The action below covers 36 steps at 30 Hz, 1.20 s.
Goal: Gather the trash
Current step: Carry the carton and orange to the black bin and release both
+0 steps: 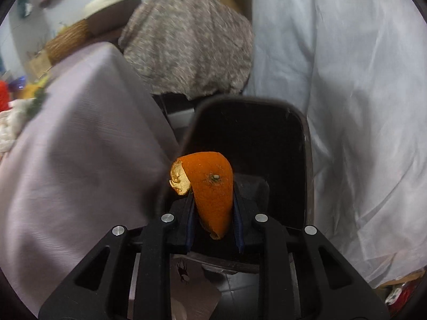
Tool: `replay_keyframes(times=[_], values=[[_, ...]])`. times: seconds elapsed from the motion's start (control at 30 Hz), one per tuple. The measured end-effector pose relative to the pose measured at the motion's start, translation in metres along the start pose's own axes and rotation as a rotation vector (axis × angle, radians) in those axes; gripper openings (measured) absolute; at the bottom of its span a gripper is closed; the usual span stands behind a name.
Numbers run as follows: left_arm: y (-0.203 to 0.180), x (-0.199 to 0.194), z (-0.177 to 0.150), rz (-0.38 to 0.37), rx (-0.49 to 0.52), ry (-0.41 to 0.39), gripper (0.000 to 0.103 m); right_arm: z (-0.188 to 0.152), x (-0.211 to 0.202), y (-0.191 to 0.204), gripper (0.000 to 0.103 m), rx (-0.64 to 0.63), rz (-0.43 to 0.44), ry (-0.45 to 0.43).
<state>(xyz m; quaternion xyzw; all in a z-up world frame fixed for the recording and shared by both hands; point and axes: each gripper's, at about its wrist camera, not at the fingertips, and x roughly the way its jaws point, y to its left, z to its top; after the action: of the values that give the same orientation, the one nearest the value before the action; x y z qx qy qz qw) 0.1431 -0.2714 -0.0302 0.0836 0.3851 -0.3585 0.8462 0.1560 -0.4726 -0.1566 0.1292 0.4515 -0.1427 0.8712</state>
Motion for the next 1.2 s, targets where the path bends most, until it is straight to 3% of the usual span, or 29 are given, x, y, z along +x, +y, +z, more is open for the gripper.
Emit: replay_keyframes(times=[0.13, 0.27, 0.43, 0.77, 0.87, 0.93, 1.07, 1.2], values=[[-0.016, 0.035, 0.014, -0.037, -0.020, 0.049, 0.049, -0.003, 0.026, -0.014, 0.026, 0.021, -0.010, 0.031], [-0.035, 0.077, 0.027, -0.059, -0.045, 0.100, 0.049, -0.010, 0.038, -0.024, 0.034, 0.052, -0.007, 0.052], [-0.056, 0.127, 0.039, -0.062, -0.042, 0.148, 0.049, -0.018, 0.023, -0.038, 0.059, 0.064, -0.015, 0.001], [-0.076, 0.200, 0.053, -0.022, -0.062, 0.230, 0.049, -0.040, -0.023, -0.078, 0.065, 0.137, -0.130, -0.089], [-0.076, 0.204, 0.054, -0.014, -0.068, 0.223, 0.055, -0.043, -0.027, -0.085, 0.069, 0.156, -0.165, -0.091], [-0.076, 0.201, 0.054, -0.011, -0.069, 0.205, 0.074, -0.044, -0.029, -0.090, 0.070, 0.173, -0.180, -0.091], [-0.077, 0.177, 0.058, -0.020, -0.060, 0.141, 0.076, -0.042, -0.035, -0.090, 0.070, 0.185, -0.189, -0.107], [-0.078, 0.125, 0.056, -0.040, -0.016, 0.042, 0.089, -0.041, -0.049, -0.079, 0.071, 0.150, -0.184, -0.143]])
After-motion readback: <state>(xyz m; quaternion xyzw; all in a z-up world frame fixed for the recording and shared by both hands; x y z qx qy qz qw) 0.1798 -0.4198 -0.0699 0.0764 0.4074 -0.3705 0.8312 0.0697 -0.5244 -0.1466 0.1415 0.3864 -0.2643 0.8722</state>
